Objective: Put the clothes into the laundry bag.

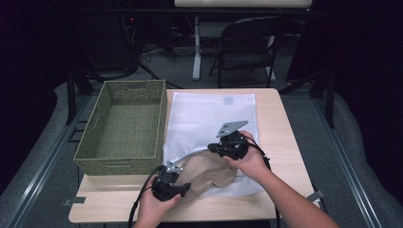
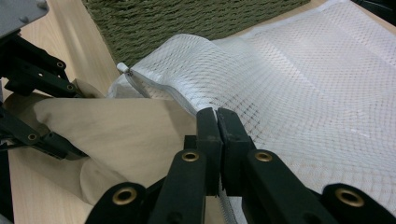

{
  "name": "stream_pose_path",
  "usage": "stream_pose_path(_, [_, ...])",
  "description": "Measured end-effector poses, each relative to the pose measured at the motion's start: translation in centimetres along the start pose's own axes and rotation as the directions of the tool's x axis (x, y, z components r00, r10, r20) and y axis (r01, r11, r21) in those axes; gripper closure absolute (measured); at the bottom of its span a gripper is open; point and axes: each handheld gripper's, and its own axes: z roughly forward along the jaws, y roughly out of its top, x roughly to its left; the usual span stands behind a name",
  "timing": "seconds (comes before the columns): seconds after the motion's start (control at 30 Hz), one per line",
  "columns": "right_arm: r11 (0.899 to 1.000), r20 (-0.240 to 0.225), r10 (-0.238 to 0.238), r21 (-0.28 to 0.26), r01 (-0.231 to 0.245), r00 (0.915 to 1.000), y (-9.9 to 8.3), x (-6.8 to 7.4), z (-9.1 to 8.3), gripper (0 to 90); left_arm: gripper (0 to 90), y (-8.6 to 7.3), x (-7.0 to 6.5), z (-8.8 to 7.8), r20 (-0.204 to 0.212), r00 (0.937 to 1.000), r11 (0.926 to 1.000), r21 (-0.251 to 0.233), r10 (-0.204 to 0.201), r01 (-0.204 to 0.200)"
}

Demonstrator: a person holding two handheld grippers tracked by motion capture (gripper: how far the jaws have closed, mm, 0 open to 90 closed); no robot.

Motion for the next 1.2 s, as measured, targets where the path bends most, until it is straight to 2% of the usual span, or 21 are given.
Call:
stream_pose_path(0.23, [1.000, 0.005, -0.005, -0.006, 0.005, 1.0000, 0.1, 0.2, -0.2, 88.5, 58.8, 0.7, 0.0, -0.1, 0.002, 0.9999, 0.9998, -0.017, -0.014, 0.014])
stream_pose_path(0.47, [1.000, 0.005, -0.015, -0.014, 0.015, 0.9999, 0.4, 0.3, -0.5, 88.5, 59.2, 1.6, -0.3, -0.2, -0.012, 0.9999, 0.9996, -0.030, 0.000, -0.001])
stream_pose_path(0.7, [1.000, 0.005, -0.018, -0.022, 0.018, 0.9998, 0.5, 0.4, -0.5, 88.5, 59.5, 2.8, -0.3, 0.4, -0.023, 0.9995, 0.9988, -0.044, -0.020, 0.019])
stream_pose_path(0.9, [1.000, 0.002, -0.017, -0.025, 0.017, 0.9999, 0.6, 0.4, -0.5, 88.5, 59.9, 3.6, -0.1, 1.0, -0.040, 0.9975, 0.9966, -0.061, -0.058, 0.056])
stream_pose_path(1.03, [1.000, -0.001, -0.020, -0.023, 0.020, 0.9998, 0.6, 0.4, -0.5, 88.5, 60.0, 4.0, 0.1, 1.4, -0.058, 0.9966, 0.9961, -0.069, -0.059, 0.055])
stream_pose_path(1.2, [1.000, -0.002, -0.019, -0.024, 0.019, 0.9998, 0.6, 0.5, -0.4, 88.5, 60.1, 4.4, 0.3, 1.7, -0.061, 0.9946, 0.9933, -0.085, -0.084, 0.079])
